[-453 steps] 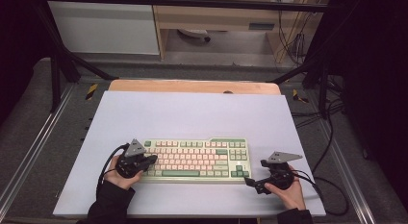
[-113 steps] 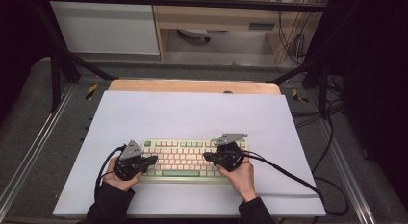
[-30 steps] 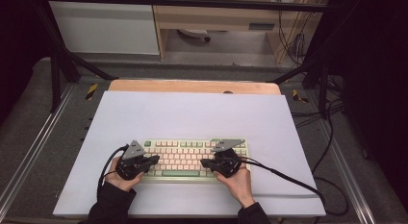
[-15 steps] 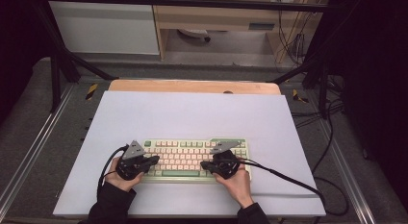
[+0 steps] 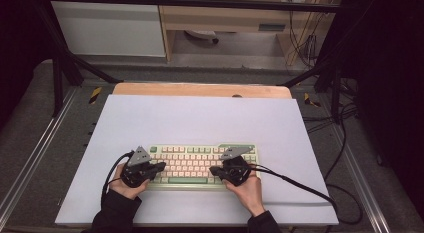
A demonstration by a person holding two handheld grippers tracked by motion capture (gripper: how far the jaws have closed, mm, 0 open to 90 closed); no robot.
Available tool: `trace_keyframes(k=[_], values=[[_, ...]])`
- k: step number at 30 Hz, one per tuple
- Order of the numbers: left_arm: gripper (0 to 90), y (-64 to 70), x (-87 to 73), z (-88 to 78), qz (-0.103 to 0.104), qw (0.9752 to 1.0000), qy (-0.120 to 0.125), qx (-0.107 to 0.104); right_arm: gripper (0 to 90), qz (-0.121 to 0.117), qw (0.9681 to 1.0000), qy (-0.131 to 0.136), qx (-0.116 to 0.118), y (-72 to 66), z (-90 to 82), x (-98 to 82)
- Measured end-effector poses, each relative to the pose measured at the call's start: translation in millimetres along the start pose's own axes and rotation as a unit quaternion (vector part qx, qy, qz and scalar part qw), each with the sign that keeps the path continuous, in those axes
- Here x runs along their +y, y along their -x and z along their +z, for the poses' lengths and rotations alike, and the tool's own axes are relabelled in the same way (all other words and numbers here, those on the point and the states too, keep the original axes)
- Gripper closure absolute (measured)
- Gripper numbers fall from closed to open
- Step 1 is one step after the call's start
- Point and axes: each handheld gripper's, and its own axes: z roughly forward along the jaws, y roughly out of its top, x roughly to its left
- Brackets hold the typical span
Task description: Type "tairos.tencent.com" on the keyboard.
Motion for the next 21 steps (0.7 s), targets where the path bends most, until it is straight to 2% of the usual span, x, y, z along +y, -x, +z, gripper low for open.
trace_keyframes(k=[15, 21], values=[[89.7, 3.0, 2.4, -0.4, 0.002, 1.0000, 0.002, -0.001, 90.0, 0.018, 0.9996, 0.019, -0.007, 14.2, -21.3, -8.6], [89.7, 7.3, 5.4, 2.2, 0.005, 1.0000, 0.000, -0.001, 90.0, 0.018, 0.9996, 0.020, -0.007, 16.2, -24.1, -11.6]])
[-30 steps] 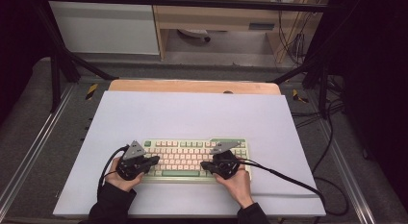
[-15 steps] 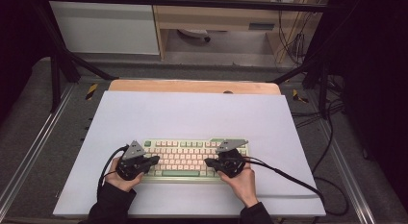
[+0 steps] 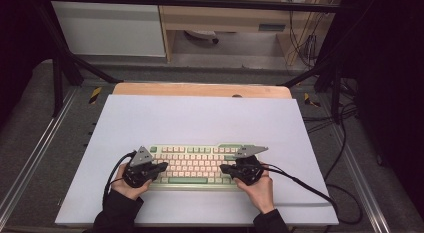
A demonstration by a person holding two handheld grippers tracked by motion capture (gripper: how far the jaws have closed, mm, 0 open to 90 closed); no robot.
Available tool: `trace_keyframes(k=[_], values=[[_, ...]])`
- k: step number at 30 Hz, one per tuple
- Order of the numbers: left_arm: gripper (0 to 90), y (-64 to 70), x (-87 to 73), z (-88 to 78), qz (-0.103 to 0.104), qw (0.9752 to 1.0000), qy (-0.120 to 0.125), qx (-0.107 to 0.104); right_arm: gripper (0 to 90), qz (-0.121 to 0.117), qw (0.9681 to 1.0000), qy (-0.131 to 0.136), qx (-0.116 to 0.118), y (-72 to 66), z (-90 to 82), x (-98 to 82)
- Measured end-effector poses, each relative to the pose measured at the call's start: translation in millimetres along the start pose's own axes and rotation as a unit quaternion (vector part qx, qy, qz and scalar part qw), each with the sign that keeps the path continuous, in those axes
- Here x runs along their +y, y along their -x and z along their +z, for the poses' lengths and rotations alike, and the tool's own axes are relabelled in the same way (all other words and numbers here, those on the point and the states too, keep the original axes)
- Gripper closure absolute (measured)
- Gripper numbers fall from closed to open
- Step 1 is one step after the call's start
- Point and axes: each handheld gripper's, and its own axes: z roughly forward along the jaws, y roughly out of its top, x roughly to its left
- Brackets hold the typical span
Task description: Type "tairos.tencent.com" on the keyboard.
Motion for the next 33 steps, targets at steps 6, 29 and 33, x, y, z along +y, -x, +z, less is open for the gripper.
trace_keyframes(k=[6, 29, 33], values=[[89.6, 3.2, 4.4, 2.3, 0.002, 1.0000, 0.000, 0.001, 90.0, 0.001, 1.0000, -0.001, -0.001, 0.2, -1.1, -1.2], [89.6, 19.9, 31.4, 38.7, 0.016, 0.9998, -0.012, -0.005, 90.0, -0.005, 1.0000, -0.003, -0.001, -0.1, -1.9, -2.2], [89.7, 19.9, 32.0, 45.1, 0.015, 0.9998, -0.015, -0.004, 90.0, -0.005, 1.0000, -0.003, -0.001, 0.0, -1.8, -2.3]])
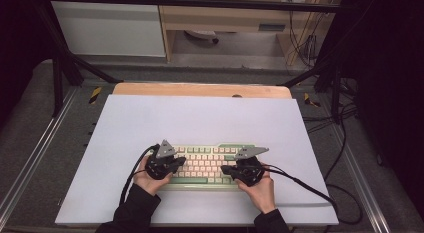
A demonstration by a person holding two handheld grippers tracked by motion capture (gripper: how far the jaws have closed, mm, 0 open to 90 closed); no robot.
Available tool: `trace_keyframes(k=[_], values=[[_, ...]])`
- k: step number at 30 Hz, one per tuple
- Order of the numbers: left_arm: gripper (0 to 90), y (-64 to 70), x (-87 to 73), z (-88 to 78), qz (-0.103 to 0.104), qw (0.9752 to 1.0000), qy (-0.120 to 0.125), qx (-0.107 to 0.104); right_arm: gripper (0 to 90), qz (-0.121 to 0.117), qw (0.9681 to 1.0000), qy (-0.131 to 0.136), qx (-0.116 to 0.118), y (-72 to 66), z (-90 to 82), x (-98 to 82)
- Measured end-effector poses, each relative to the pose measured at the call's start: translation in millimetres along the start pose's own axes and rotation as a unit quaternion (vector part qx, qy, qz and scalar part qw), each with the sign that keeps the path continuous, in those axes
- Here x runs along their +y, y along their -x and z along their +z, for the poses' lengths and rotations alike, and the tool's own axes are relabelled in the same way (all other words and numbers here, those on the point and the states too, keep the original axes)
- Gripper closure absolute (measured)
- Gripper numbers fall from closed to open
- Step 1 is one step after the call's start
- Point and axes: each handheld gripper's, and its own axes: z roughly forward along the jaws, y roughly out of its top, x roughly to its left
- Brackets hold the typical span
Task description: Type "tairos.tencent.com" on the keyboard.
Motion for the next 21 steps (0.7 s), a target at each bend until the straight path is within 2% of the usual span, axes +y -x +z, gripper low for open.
trace_keyframes(k=[6, 21], values=[[89.7, -1.8, -1.8, 5.0, 0.002, 1.0000, -0.006, 0.007, 90.0, 0.001, 1.0000, -0.001, 0.000, -0.1, 0.1, -0.1], [89.7, -1.4, -4.6, 9.1, 0.003, 1.0000, -0.008, 0.003, 90.0, 0.002, 1.0000, 0.001, 0.000, 0.1, -0.8, -0.4]])
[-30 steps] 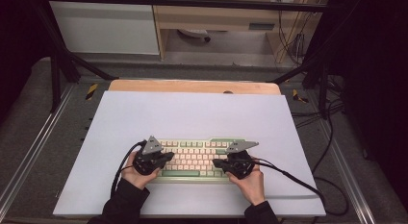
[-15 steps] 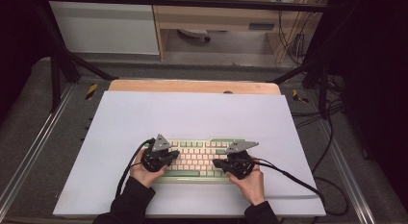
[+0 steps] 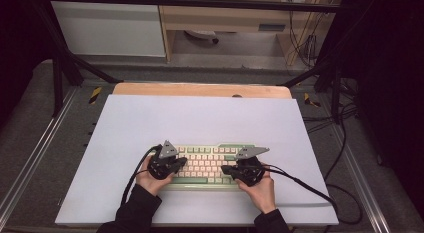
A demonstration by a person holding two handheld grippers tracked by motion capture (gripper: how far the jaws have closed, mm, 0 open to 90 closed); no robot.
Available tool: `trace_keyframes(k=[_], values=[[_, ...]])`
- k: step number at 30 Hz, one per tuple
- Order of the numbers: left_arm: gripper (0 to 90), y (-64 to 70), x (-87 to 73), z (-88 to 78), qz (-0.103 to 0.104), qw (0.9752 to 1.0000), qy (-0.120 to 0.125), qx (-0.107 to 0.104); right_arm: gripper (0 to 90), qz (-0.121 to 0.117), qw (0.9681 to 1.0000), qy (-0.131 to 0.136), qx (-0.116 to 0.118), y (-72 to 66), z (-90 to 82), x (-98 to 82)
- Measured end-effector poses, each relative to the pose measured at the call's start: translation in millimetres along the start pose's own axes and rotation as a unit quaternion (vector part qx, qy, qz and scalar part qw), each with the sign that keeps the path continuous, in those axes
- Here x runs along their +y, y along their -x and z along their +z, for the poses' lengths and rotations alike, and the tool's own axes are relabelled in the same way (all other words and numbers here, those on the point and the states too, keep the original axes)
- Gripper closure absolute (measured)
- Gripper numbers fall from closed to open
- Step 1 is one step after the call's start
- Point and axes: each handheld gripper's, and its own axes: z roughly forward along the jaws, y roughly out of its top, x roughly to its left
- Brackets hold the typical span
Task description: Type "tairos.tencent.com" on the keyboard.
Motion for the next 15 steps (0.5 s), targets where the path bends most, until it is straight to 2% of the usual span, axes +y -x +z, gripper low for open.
trace_keyframes(k=[7, 15], values=[[89.7, 0.7, -0.4, -0.3, 0.000, 1.0000, 0.001, -0.003, 90.0, 0.000, 1.0000, 0.000, 0.002, -0.2, -0.5, 0.0], [89.7, 3.5, 0.2, -9.7, 0.004, 0.9999, 0.010, -0.007, 90.0, -0.001, 1.0000, 0.001, 0.001, -0.7, -1.6, 0.0]])
